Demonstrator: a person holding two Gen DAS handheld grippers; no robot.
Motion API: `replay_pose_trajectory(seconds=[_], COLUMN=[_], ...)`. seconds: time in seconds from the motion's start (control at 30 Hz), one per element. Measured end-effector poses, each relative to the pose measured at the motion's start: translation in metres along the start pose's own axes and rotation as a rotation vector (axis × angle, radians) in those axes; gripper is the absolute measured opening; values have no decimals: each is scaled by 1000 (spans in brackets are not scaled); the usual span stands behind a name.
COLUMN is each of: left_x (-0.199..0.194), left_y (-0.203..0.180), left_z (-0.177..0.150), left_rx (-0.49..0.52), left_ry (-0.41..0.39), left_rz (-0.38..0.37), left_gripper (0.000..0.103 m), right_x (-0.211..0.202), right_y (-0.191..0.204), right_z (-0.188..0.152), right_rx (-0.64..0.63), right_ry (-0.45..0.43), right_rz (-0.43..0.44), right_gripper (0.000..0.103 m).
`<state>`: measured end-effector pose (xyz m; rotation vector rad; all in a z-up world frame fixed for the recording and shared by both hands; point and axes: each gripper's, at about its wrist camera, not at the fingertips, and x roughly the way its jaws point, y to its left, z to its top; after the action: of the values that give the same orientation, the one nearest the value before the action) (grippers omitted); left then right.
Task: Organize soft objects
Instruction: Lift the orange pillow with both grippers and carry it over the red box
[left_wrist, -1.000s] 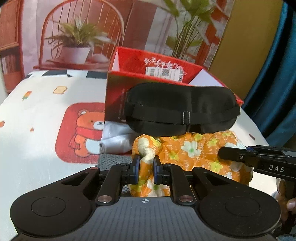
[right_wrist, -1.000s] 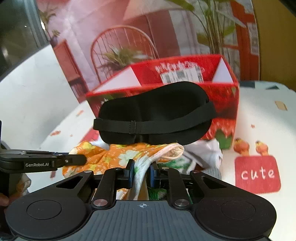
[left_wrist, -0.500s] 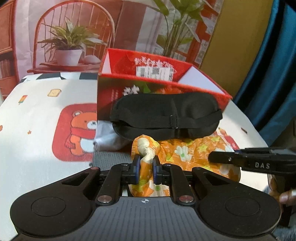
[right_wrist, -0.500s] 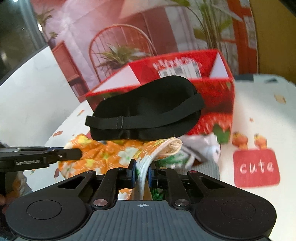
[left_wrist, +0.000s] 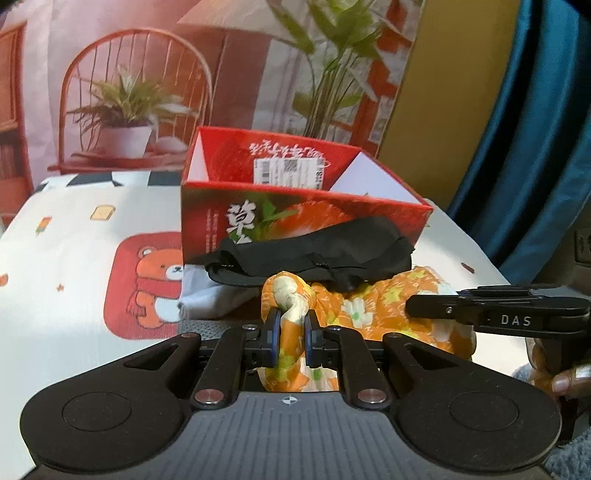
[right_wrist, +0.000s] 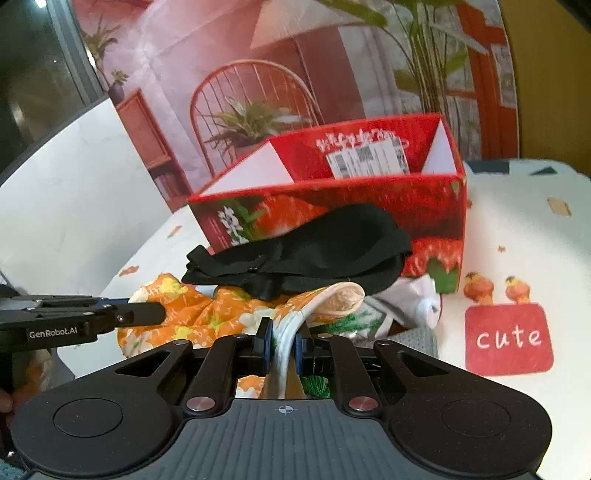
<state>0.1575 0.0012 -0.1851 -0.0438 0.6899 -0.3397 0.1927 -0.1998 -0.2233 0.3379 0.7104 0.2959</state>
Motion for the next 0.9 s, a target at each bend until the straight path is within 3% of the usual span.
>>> replay_pose_trajectory(seconds=[0.27,0.63,0.9], left_x=[-2,-39,-58], left_y=[3,8,7], left_z=[-12,-23,-4], left_rx=[-56,-90,-71], left_ry=[57,-13,-116], left_rz=[1,49,55], left_gripper=[13,13,13], right_x=[-7,22,-2], right_y=[-3,-3,19], right_z=[-5,-20,7], right_rx=[45,190,36], right_ry=[34,163,24], right_rz=[9,107,117], right_gripper=[11,11,11])
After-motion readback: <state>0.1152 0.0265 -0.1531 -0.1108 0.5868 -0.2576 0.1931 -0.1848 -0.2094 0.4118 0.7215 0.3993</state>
